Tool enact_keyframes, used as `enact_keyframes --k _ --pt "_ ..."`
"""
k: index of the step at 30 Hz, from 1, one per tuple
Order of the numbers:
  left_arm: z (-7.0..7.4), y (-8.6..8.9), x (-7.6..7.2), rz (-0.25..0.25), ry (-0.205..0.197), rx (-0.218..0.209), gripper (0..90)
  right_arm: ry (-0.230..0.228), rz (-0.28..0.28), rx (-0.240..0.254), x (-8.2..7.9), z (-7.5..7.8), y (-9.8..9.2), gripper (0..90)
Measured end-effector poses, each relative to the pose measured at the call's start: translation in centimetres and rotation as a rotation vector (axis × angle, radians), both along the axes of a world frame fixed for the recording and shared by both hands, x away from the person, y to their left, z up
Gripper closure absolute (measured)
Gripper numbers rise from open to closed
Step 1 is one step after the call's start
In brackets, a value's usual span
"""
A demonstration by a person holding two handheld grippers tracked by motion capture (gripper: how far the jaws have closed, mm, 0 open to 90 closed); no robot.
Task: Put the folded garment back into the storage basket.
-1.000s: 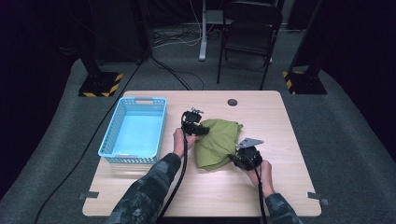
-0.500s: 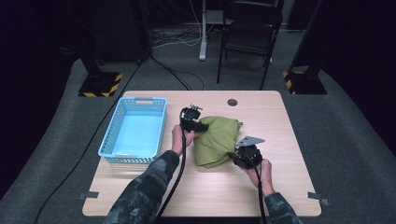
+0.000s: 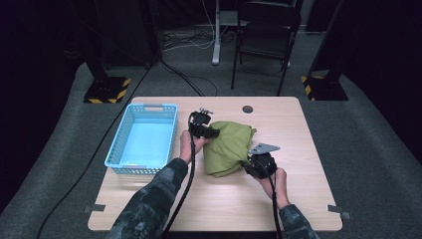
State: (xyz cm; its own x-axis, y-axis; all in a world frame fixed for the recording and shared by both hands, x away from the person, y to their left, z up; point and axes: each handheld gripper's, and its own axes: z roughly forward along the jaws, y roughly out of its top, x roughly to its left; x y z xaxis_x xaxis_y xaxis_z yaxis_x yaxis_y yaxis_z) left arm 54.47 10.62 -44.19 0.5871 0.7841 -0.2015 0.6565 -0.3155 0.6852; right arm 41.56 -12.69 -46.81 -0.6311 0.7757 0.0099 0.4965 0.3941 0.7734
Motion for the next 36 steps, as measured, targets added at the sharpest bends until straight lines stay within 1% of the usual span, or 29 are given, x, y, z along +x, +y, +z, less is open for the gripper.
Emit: enact_keyframes --k 18,36 --pt "1.3 1.5 -0.1 0.023 -0.02 0.007 72.9 -0.011 0.023 0.018 0.5 1.1 1.3 72.0" --pt "2.4 3.4 -0.2 0.058 -0.034 0.012 73.1 -0.02 0.054 0.035 1.1 2.0 2.9 71.9"
